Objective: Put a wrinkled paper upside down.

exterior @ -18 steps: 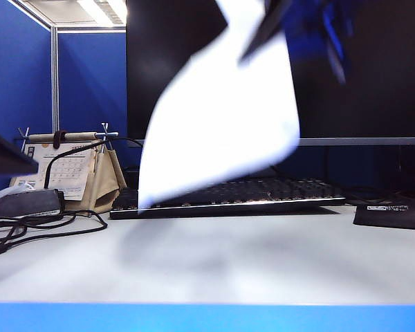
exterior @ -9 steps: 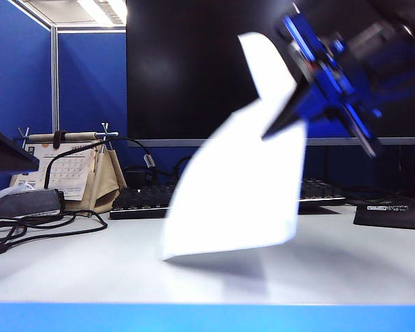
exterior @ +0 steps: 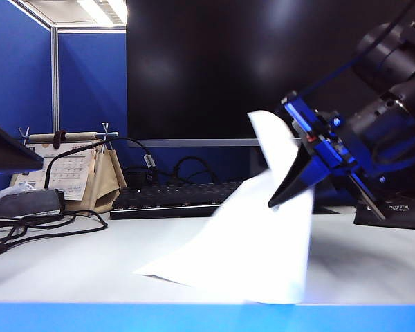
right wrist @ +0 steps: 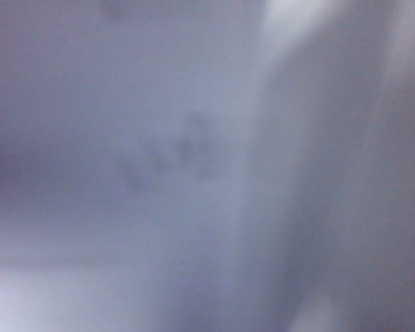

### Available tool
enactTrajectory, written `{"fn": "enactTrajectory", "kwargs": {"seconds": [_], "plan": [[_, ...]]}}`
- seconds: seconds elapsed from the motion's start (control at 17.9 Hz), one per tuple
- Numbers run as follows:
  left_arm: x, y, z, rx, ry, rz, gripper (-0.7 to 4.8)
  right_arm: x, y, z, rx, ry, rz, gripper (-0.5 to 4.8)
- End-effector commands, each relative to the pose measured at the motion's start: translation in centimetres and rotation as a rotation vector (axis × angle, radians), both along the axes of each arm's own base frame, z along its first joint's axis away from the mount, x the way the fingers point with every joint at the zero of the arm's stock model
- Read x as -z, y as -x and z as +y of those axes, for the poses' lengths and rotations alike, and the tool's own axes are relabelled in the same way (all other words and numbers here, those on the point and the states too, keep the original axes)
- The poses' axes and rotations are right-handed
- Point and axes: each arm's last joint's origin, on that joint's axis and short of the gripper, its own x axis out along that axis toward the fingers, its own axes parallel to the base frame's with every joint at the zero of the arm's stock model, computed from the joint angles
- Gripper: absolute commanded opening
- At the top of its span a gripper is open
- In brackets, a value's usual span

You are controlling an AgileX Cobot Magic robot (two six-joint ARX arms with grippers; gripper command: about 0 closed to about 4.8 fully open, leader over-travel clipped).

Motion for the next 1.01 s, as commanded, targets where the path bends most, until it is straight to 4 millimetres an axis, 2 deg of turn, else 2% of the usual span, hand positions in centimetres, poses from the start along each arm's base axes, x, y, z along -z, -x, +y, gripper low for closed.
{"fn": "enactTrajectory", "kwargs": {"seconds": [0.06,0.17,0.28,0.39,0.5,0.56,0.61,0.67,0.73,0.84,0.95,1.01], "plan": [[-0.2,0.1,-0.2,0.061,0.019,-0.005,0.09,0.0,-0.3,-0.3,0.007,-0.001,-0.004,2.45],[-0.2,0.1,-0.2,0.068,0.02,-0.004,0.09,0.1,-0.4,-0.9,0.029,0.003,0.01,2.61],[-0.2,0.1,-0.2,0.069,0.02,-0.004,0.09,0.0,-0.8,-2.4,0.082,0.006,0.02,3.19],[-0.2,0.1,-0.2,0.069,0.019,-0.003,0.09,-0.3,-1.0,-3.6,0.125,0.006,0.006,3.18],[-0.2,0.1,-0.2,0.069,0.02,-0.004,0.09,-1.1,-1.1,-4.9,0.158,0.005,-0.032,3.01],[-0.3,0.1,-0.2,0.068,0.021,-0.005,0.09,-1.7,-1.0,-5.2,0.162,0.008,-0.062,2.64],[-0.3,0.1,-0.2,0.068,0.022,-0.008,0.09,-3.1,-0.6,-5.8,0.169,0.028,-0.143,2.09],[-0.6,0.0,-0.3,0.066,0.023,-0.014,0.09,-4.5,0.0,-6.2,0.186,0.062,-0.223,1.95],[-1.1,-0.1,-0.3,0.057,-0.001,-0.05,0.09,-6.8,1.2,-6.8,0.247,0.119,-0.354,1.7],[-2.1,-0.4,-0.3,0.024,-0.074,-0.125,0.09,-10.3,4.4,-7.6,0.368,0.219,-0.592,1.7],[-2.9,-0.7,-0.3,-0.042,-0.093,-0.146,0.09,-12.1,7.0,-8.3,0.459,0.273,-0.739,1.69],[-3.2,-0.8,-0.1,-0.124,-0.105,-0.152,0.09,-12.6,9.2,-8.8,0.548,0.308,-0.81,1.69]]}}
